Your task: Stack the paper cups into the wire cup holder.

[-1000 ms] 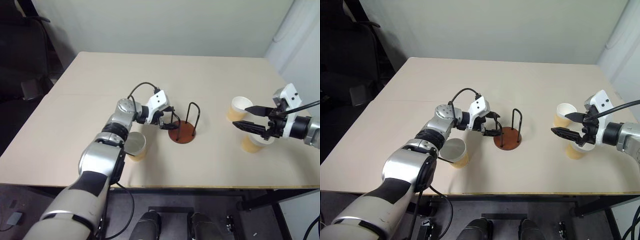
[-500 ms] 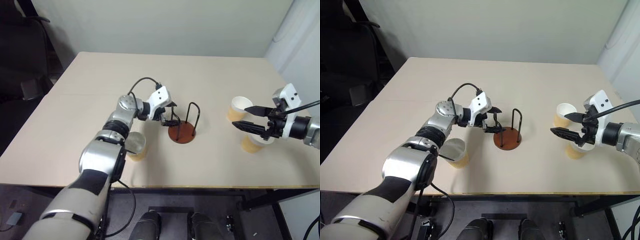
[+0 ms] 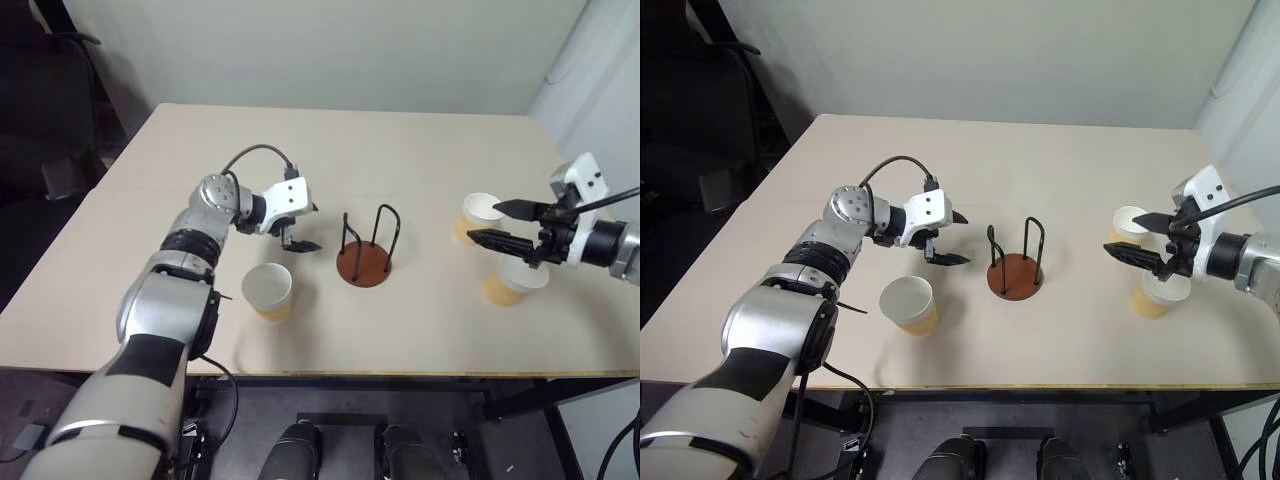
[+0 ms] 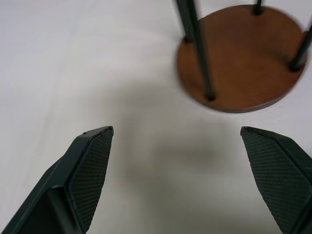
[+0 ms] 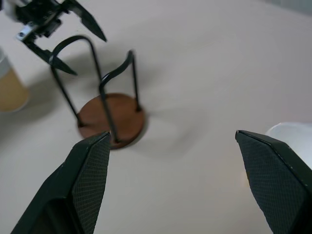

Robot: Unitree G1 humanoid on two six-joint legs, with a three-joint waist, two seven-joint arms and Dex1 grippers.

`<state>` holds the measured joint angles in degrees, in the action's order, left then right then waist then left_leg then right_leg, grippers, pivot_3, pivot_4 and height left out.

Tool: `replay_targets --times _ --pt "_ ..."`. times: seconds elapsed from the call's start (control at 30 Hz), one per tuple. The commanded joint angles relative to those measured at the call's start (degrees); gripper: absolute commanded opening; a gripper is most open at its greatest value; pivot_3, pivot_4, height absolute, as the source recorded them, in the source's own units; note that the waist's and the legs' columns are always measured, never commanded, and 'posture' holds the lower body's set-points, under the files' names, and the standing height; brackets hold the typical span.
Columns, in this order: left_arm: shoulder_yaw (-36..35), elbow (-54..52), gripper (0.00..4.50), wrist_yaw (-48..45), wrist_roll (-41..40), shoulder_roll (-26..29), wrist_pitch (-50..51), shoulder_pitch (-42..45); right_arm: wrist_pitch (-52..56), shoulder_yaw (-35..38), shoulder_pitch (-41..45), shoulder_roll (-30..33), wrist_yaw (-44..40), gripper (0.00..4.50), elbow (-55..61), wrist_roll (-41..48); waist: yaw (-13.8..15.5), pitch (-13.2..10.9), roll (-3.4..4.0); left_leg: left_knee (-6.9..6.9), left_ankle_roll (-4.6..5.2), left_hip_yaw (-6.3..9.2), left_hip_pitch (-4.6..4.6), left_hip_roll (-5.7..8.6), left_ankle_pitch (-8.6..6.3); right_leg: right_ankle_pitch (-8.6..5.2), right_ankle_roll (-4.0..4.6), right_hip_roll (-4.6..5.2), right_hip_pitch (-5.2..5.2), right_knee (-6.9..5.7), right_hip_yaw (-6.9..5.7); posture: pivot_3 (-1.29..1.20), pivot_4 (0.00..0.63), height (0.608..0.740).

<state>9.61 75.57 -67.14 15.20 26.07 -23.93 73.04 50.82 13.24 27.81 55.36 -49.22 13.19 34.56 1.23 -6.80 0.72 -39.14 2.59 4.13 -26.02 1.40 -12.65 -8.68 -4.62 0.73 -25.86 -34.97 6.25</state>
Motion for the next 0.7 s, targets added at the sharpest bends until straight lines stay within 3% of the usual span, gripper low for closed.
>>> replay_targets --times 0.03,0.4,0.7 --pt "-3.26 -0.26 4.47 1.77 -2.63 1.96 1.46 2.63 -1.46 0.28 1.01 1.13 -0.05 4.13 -0.16 -0.92 -0.01 0.00 0.00 0.01 0.00 0.00 0.00 0.00 0.00 -0.01 0.02 0.00 0.00 0.00 -0.02 0.00 0.150 0.740" --pt "-10.07 -0.70 4.47 -1.02 -8.91 6.76 9.12 4.30 -6.47 -4.50 5.49 2.16 -2.69 4.13 -6.37 -6.07 -0.09 0.00 0.00 0.07 -0.01 -0.01 -0.02 0.00 -0.01 -0.04 0.08 0.00 -0.07 -0.01 -0.01 0.00 0.150 0.740" --pt "-16.18 -2.14 4.47 -14.18 -17.29 6.32 20.69 6.86 -16.18 -14.70 14.28 2.84 -7.98 4.13 -19.81 -17.31 -0.34 -0.02 0.04 0.10 0.00 0.00 -0.03 0.01 -0.01 -0.16 0.36 0.03 -0.11 -0.02 -0.03 0.00 0.150 0.740"
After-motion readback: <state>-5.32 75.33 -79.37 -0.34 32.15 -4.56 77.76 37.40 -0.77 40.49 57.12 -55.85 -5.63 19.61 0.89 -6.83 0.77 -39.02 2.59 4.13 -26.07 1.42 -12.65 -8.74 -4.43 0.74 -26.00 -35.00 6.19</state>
